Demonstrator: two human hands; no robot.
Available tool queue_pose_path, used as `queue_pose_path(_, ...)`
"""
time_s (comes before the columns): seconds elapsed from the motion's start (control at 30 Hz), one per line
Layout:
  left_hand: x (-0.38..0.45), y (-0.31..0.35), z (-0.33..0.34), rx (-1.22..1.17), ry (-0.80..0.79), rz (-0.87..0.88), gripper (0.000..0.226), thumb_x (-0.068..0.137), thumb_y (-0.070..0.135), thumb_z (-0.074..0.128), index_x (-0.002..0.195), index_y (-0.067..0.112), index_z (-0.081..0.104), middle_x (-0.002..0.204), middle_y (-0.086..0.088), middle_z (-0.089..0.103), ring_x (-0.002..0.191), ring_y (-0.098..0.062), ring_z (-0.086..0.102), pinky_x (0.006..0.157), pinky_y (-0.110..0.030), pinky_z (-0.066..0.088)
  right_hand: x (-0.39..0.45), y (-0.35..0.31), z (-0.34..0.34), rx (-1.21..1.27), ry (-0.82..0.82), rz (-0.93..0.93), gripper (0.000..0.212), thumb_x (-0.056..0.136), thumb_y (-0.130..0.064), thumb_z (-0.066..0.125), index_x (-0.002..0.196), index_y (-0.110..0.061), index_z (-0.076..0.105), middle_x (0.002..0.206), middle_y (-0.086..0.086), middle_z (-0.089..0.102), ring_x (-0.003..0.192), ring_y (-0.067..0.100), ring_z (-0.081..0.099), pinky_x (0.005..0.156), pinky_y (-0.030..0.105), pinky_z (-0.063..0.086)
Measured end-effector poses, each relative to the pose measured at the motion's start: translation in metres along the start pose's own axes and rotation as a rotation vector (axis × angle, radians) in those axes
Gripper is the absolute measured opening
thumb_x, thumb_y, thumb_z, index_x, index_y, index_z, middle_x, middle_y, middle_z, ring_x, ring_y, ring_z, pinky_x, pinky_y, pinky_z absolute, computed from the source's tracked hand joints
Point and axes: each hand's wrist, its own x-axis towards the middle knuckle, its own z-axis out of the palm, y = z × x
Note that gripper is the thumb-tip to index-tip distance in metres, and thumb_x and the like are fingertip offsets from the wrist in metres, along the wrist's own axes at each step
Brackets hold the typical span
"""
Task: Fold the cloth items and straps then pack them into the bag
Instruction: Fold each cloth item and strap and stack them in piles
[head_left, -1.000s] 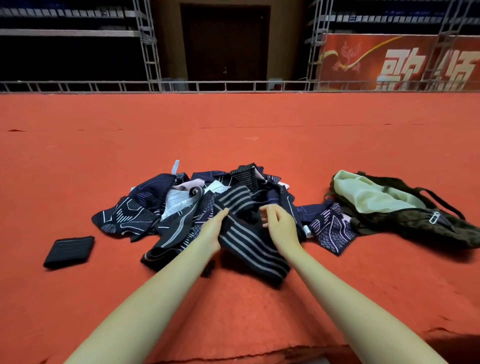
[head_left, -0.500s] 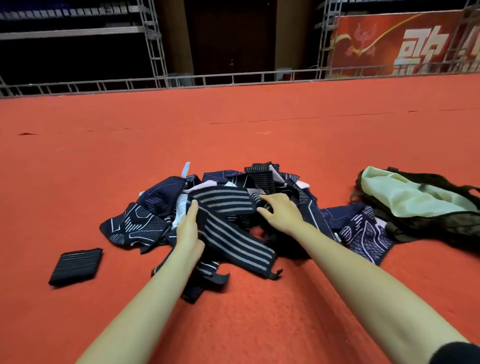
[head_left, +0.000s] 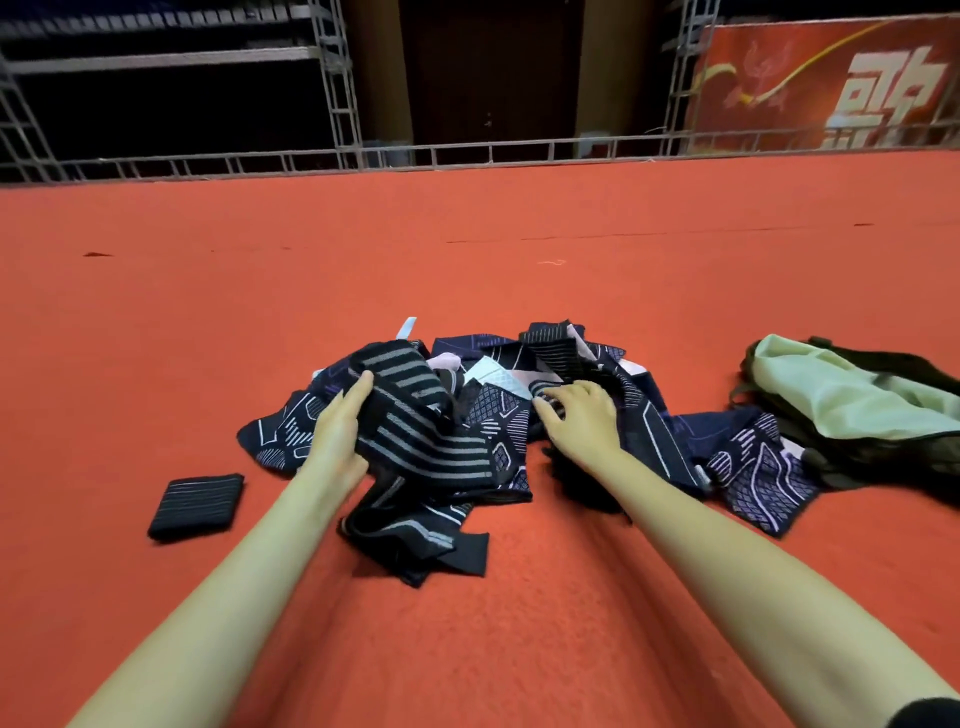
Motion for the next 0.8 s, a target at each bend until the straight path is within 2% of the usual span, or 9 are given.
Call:
queue_pose_path(0.13,-0.035,0.026,0.027,0.142,-0.147,0.095,0.033,0.09,0.027,0.06,0.114,0.005,0.064,0.114,-0.015,0.068,0.106,-0.029,0.065,0.095,-0.042,0.049,-0.023,-0.054,-0.034,0.72,-0.099,0.059,0.03,0.096,-0.032,0.05,0.114,-0.015,0.067,0.115,0.0,0.065,0.111,0.012,0.054,0.095,0.023,0.038)
queue_pose_path(0.23,-0.065,0.044,0.042,0.197,-0.238,0.153,0.034,0.086,0.028,0.065,0.11,0.004,0.066,0.113,-0.017,0.068,0.107,-0.032,0.064,0.095,-0.043,0.049,-0.029,-0.082,-0.071,1.04,-0.183,0.078,0.029,0.097,-0.039,0.048,0.12,-0.026,0.06,0.127,-0.007,0.059,0.124,0.009,0.049,0.106,0.028,0.035)
queue_pose_path(0.3,-0.084,0.052,0.049,0.242,-0.29,0.194,0.028,0.083,0.031,0.067,0.103,0.011,0.07,0.11,-0.015,0.069,0.104,-0.031,0.065,0.093,-0.043,0.05,-0.033,-0.096,-0.091,1.087,-0.269,0.005,0.04,0.091,-0.052,0.048,0.123,-0.031,0.058,0.134,-0.009,0.056,0.127,0.008,0.047,0.108,0.031,0.034)
queue_pose_path(0.37,-0.101,0.056,0.054,0.275,-0.279,0.256,0.017,0.086,0.026,0.066,0.095,0.012,0.07,0.101,-0.01,0.071,0.094,-0.026,0.067,0.085,-0.038,0.053,-0.043,-0.106,-0.105,1.139,-0.402,-0.009,0.054,0.083,-0.058,0.054,0.124,-0.024,0.061,0.129,-0.002,0.061,0.122,0.016,0.055,0.106,0.037,0.039)
queue_pose_path(0.47,-0.118,0.057,0.054,0.337,-0.19,0.348,0.011,0.089,0.023,0.064,0.089,0.013,0.069,0.087,-0.005,0.071,0.08,-0.018,0.067,0.073,-0.031,0.054,-0.069,-0.11,-0.113,1.135,-0.52,-0.007,0.045,0.088,-0.045,0.059,0.111,-0.007,0.066,0.111,0.009,0.07,0.102,0.022,0.066,0.093,0.037,0.05)
queue_pose_path(0.57,-0.129,0.054,0.04,0.395,-0.144,0.323,0.014,0.091,0.024,0.061,0.089,0.013,0.069,0.083,-0.003,0.071,0.073,-0.013,0.066,0.067,-0.026,0.053,-0.095,-0.094,-0.114,1.184,-0.565,-0.014,0.029,0.082,-0.03,0.069,0.099,-0.006,0.065,0.095,0.01,0.066,0.083,0.021,0.062,0.072,0.031,0.047)
queue_pose_path(0.63,-0.133,0.046,0.024,0.472,-0.154,0.266,0.016,0.092,0.026,0.06,0.087,0.016,0.07,0.082,0.0,0.072,0.075,-0.013,0.065,0.071,-0.027,0.052,-0.112,-0.079,-0.114,1.206,-0.657,0.035,0.035,0.074,-0.027,0.072,0.101,-0.006,0.062,0.093,0.01,0.064,0.081,0.021,0.06,0.069,0.027,0.046)
queue_pose_path(0.73,-0.132,0.028,-0.001,0.532,-0.166,0.2,0.02,0.093,0.027,0.057,0.088,0.013,0.071,0.092,-0.004,0.073,0.086,-0.017,0.065,0.082,-0.033,0.049,-0.142,-0.055,-0.109,1.067,-0.784,0.069,0.024,0.081,-0.013,0.068,0.103,-0.005,0.064,0.089,0.005,0.069,0.076,0.014,0.065,0.07,0.023,0.05)
queue_pose_path(0.8,-0.123,0.01,-0.014,0.762,-0.134,0.228,0.027,0.094,0.03,0.055,0.09,0.007,0.069,0.095,-0.004,0.07,0.088,-0.016,0.062,0.08,-0.031,0.046,-0.162,-0.041,-0.104,1.011,-0.864,0.134,0.018,0.087,-0.004,0.06,0.105,-0.005,0.063,0.085,0.003,0.07,0.071,0.011,0.065,0.066,0.02,0.05)
